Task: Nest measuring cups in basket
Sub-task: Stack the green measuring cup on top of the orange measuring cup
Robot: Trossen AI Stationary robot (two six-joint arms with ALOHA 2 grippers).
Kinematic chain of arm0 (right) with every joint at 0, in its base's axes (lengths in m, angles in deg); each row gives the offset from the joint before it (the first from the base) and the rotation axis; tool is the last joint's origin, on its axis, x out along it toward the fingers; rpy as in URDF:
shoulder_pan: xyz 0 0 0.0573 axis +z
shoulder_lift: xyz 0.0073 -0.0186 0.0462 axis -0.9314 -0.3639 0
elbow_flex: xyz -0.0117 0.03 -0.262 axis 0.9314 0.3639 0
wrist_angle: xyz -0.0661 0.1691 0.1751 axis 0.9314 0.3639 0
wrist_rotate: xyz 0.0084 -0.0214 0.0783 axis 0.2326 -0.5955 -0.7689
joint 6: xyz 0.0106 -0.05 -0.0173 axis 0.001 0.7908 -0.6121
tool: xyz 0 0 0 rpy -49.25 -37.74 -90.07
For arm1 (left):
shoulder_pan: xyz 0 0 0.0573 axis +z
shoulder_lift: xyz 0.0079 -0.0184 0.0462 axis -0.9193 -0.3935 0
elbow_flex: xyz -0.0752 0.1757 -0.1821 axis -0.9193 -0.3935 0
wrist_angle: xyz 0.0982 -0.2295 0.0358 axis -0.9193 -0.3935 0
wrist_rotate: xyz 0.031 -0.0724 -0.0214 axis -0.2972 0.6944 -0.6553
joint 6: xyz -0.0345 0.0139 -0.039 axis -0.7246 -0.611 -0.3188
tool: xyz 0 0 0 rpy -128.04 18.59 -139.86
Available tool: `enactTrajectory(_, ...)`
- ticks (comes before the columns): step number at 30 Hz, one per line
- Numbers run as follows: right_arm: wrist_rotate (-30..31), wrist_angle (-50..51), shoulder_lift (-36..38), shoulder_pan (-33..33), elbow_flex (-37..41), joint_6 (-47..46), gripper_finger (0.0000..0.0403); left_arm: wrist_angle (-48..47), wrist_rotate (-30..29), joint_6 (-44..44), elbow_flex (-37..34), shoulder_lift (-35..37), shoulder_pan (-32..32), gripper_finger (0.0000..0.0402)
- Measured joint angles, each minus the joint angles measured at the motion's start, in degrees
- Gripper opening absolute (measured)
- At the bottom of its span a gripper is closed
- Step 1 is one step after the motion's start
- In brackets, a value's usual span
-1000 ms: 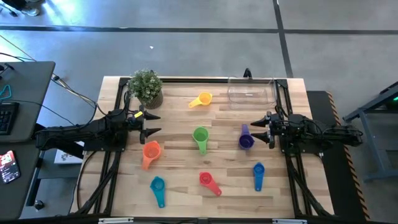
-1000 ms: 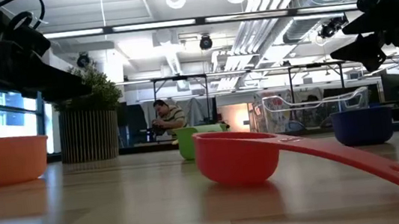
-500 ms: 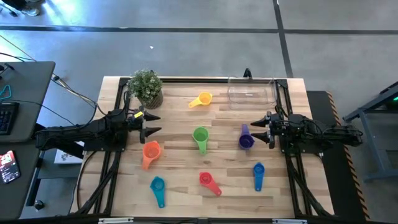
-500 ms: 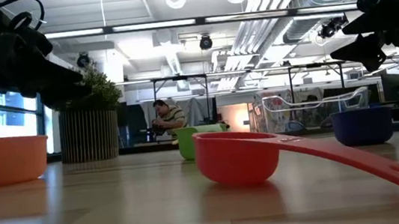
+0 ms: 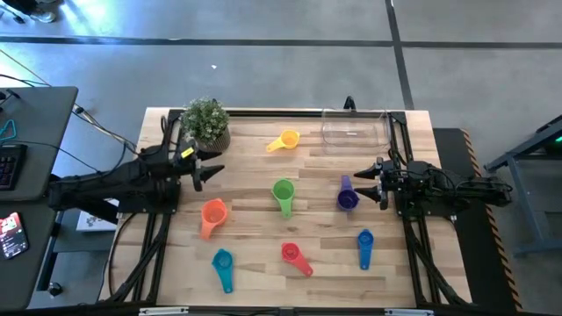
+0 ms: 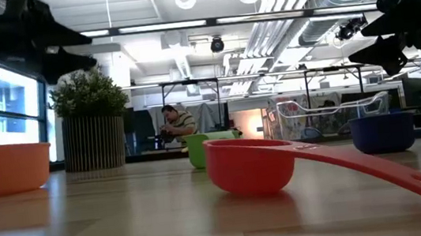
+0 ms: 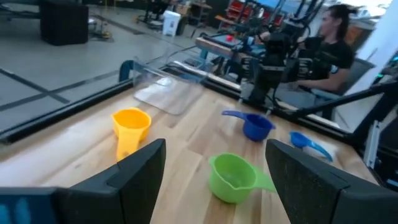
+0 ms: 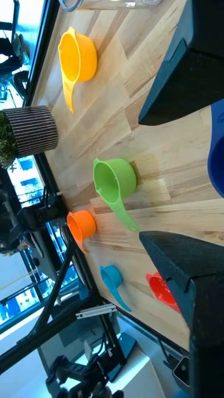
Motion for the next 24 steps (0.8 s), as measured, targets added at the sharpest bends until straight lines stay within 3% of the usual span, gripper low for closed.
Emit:
enactTrajectory(11, 0.0, 0.0, 0.0, 0.0, 0.0, 0.0, 0.0284, -10.7, -1.1, -8.0, 19.6, -17.7, 0.0, 0.0266)
enactTrajectory(17, 0.0, 0.0, 0.0, 0.0, 0.0, 0.0, 0.0284, -22.2, -1.6, -10.1, 32.1, -29.9, -1.7, 0.0266)
enactTrajectory(24, 0.0, 0.0, 0.0, 0.0, 0.0, 0.0, 0.0284, -25.7, -4.4, -11.6, 39.4, -41.1, -3.3, 0.0266)
